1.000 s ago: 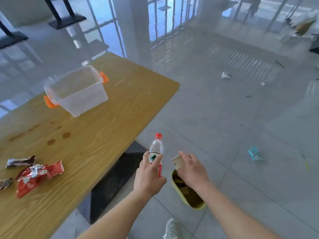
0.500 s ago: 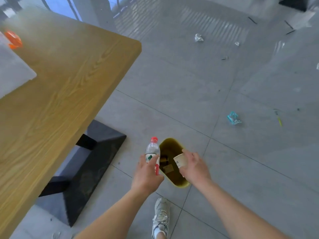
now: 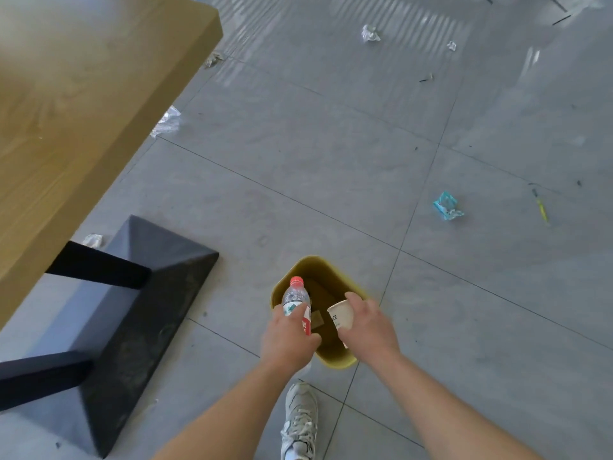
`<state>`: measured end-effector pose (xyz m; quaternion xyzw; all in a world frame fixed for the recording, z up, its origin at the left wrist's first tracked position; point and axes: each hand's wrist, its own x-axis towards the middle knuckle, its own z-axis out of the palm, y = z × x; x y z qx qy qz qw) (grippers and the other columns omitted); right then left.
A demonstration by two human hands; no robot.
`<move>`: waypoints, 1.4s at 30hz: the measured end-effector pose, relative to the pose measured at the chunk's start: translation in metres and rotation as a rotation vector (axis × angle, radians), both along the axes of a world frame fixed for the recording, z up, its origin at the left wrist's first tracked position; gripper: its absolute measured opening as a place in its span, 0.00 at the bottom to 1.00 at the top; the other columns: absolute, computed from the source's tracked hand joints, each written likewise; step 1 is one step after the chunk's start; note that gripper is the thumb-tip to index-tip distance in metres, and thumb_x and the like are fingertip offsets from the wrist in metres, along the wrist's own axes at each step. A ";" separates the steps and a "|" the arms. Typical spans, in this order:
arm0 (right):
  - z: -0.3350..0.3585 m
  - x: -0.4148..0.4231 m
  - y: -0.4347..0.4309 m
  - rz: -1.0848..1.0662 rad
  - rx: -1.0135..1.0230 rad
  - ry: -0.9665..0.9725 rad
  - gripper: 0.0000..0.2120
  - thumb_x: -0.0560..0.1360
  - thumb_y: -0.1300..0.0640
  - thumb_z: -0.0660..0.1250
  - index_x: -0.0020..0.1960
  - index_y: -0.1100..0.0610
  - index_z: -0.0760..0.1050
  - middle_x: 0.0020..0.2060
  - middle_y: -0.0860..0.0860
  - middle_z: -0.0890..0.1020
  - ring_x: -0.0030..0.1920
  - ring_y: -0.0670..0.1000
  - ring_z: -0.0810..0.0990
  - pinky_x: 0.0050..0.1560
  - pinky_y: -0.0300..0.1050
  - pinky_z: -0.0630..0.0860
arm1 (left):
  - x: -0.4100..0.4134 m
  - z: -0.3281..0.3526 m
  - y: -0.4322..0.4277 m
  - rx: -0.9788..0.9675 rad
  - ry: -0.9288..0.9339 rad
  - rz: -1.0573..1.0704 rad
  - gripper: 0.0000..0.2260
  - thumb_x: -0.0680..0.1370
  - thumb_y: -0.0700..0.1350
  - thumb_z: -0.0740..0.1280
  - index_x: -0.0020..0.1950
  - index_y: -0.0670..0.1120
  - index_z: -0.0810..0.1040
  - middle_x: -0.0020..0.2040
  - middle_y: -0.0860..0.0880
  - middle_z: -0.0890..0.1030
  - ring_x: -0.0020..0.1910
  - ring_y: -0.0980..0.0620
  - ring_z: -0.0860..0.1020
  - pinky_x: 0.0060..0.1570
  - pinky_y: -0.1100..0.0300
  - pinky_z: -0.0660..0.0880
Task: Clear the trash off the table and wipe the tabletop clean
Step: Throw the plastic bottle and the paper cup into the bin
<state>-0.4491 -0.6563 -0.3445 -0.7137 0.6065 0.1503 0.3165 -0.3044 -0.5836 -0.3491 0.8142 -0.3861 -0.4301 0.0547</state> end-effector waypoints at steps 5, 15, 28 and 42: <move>-0.010 -0.004 -0.012 -0.036 0.000 -0.058 0.36 0.73 0.49 0.69 0.77 0.47 0.57 0.67 0.53 0.68 0.63 0.56 0.73 0.59 0.48 0.72 | -0.011 -0.013 -0.016 -0.054 0.009 0.035 0.30 0.77 0.56 0.65 0.77 0.58 0.58 0.79 0.49 0.52 0.73 0.44 0.63 0.63 0.52 0.72; -0.018 -0.004 -0.017 -0.011 0.011 -0.049 0.30 0.76 0.49 0.66 0.75 0.48 0.61 0.68 0.53 0.69 0.65 0.55 0.72 0.64 0.49 0.72 | 0.009 -0.019 -0.001 -0.021 -0.103 -0.056 0.29 0.77 0.55 0.60 0.77 0.56 0.56 0.78 0.46 0.56 0.75 0.44 0.59 0.70 0.45 0.66; -0.017 0.016 -0.006 0.051 -0.019 -0.014 0.29 0.77 0.49 0.66 0.76 0.49 0.60 0.68 0.54 0.70 0.65 0.56 0.71 0.63 0.50 0.72 | 0.030 -0.012 -0.004 -0.099 -0.275 -0.245 0.30 0.76 0.57 0.58 0.77 0.55 0.53 0.78 0.44 0.55 0.77 0.42 0.52 0.69 0.44 0.63; 0.036 0.040 0.002 0.077 -0.066 -0.016 0.29 0.77 0.48 0.64 0.75 0.47 0.59 0.67 0.53 0.71 0.63 0.56 0.74 0.61 0.50 0.74 | 0.062 0.051 0.007 -0.143 -0.319 -0.264 0.29 0.79 0.57 0.59 0.77 0.55 0.52 0.79 0.43 0.53 0.78 0.40 0.48 0.73 0.40 0.56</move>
